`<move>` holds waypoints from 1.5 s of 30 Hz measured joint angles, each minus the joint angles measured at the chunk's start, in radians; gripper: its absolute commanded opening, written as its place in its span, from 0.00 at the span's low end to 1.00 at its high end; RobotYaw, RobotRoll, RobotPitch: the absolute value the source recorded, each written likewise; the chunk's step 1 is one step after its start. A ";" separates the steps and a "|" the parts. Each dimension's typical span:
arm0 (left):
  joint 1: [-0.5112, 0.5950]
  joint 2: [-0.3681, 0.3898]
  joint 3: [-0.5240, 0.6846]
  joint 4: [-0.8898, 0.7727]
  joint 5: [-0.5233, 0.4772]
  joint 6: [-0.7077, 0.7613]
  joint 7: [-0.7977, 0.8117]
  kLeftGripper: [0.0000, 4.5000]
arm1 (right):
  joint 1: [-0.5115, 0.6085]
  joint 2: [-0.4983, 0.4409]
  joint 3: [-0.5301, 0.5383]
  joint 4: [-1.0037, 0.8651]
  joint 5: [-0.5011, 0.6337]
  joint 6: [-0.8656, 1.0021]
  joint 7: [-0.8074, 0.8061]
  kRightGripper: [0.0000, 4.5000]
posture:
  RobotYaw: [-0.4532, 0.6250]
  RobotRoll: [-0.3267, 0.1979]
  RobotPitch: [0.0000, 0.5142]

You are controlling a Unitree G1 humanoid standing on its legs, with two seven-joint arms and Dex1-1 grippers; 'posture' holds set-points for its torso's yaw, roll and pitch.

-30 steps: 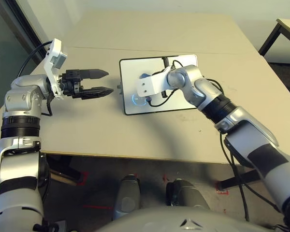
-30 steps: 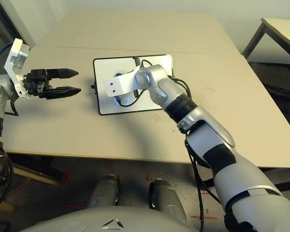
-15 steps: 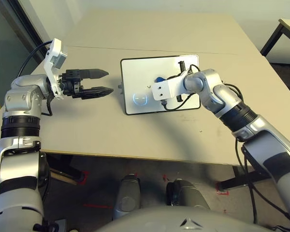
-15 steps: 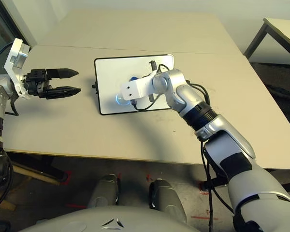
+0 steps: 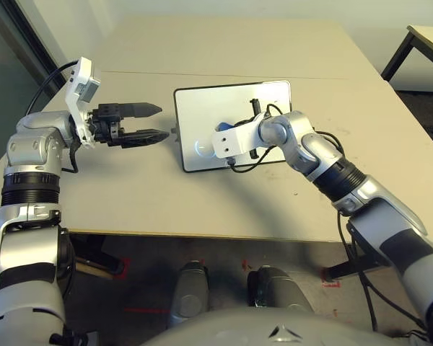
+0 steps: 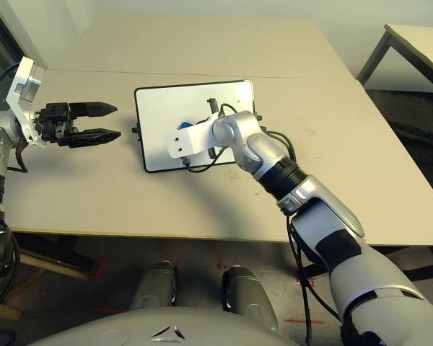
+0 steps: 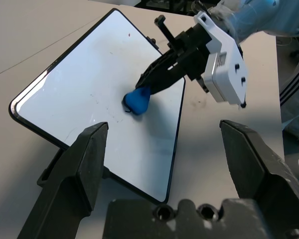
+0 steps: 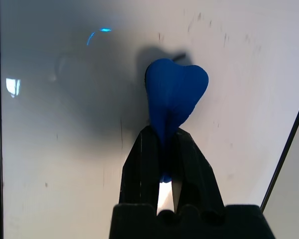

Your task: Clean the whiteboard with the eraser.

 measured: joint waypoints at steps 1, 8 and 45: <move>0.001 0.000 0.000 -0.004 0.000 0.001 0.000 1.00 | -0.003 0.007 0.005 0.005 -0.003 -0.006 -0.001 0.03 | 0.69 0.62 0.04; 0.022 0.001 0.019 -0.024 -0.001 0.007 0.006 1.00 | -0.017 0.038 0.027 0.026 -0.015 -0.024 -0.005 0.03 | 0.70 0.62 0.03; 0.019 -0.011 0.017 -0.024 -0.001 0.008 0.008 1.00 | 0.028 -0.116 -0.048 -0.067 0.007 0.039 0.055 0.03 | 0.66 0.62 0.05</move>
